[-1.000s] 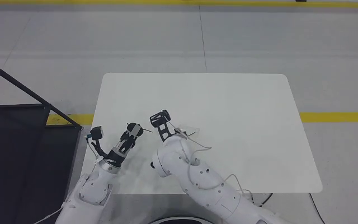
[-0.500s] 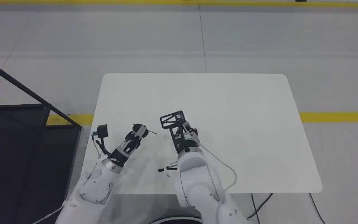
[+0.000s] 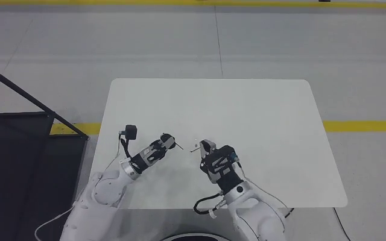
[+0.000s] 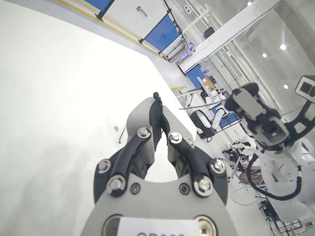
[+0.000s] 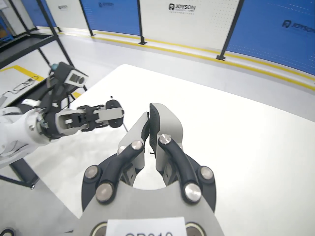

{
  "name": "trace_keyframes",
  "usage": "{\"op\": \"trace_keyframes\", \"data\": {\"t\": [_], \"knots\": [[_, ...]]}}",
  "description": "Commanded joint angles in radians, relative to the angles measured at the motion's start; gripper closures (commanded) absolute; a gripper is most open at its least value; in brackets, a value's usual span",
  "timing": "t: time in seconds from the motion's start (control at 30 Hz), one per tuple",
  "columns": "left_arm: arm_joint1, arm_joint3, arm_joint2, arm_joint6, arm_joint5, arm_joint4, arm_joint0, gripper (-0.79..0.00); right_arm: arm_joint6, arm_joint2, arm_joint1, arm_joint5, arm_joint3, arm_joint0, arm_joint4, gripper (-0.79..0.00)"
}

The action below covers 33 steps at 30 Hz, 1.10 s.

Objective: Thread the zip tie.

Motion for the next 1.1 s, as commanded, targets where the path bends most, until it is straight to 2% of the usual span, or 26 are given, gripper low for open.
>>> {"op": "trace_keyframes", "data": {"t": [0.0, 0.33, 0.43, 0.63, 0.83, 1.07], "knots": [[0.0, 0.0, -0.001, 0.001, -0.003, 0.0, 0.001, 0.0, 0.003, 0.001, 0.0, -0.005, 0.0, 0.0, 0.002, 0.0], [0.0, -0.003, 0.004, -0.001, 0.001, 0.0, 0.003, 0.0, -0.001, 0.002, 0.0, -0.003, 0.002, 0.001, 0.002, 0.0], [0.0, -0.01, 0.029, -0.041, 0.026, 0.017, -0.012, 0.0, -0.111, 0.006, 0.007, -0.069, 0.043, 0.013, 0.019, 0.0], [-0.001, 0.008, 0.083, -0.155, 0.056, 0.035, -0.087, 0.0, -0.304, 0.019, 0.026, -0.136, 0.058, -0.007, -0.103, 0.0], [0.002, 0.046, 0.132, -0.28, -0.009, 0.019, -0.163, 0.0, -0.44, 0.054, 0.048, -0.238, 0.047, -0.038, -0.133, 0.0], [0.004, 0.084, 0.187, -0.374, -0.089, 0.013, -0.231, 0.0, -0.502, 0.09, 0.071, -0.373, 0.048, -0.038, -0.145, 0.0]]}}
